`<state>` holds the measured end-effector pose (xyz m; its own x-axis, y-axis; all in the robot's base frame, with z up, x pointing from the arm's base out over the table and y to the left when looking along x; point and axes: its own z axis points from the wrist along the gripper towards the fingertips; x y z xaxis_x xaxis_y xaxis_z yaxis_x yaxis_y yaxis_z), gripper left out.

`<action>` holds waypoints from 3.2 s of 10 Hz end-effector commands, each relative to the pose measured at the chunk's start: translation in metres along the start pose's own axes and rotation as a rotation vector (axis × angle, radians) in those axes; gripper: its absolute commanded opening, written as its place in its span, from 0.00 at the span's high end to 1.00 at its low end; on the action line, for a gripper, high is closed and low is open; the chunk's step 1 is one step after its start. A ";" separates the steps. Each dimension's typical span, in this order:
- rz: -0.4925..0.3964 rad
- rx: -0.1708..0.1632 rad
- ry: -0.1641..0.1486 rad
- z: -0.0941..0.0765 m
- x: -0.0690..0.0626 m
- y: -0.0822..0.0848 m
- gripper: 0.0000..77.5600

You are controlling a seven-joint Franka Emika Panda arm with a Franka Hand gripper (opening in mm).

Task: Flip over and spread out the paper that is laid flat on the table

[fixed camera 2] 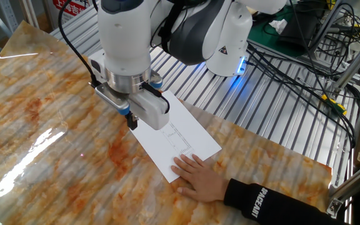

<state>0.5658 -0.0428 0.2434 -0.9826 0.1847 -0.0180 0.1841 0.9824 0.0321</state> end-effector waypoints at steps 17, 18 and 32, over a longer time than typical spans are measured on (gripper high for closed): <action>-0.141 0.003 0.004 0.034 0.053 -0.042 1.00; -0.158 0.001 -0.012 0.042 0.058 -0.055 1.00; -0.222 -0.001 -0.036 0.066 0.063 -0.097 1.00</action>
<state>0.4873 -0.1239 0.1726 -0.9975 -0.0381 -0.0590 -0.0396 0.9989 0.0250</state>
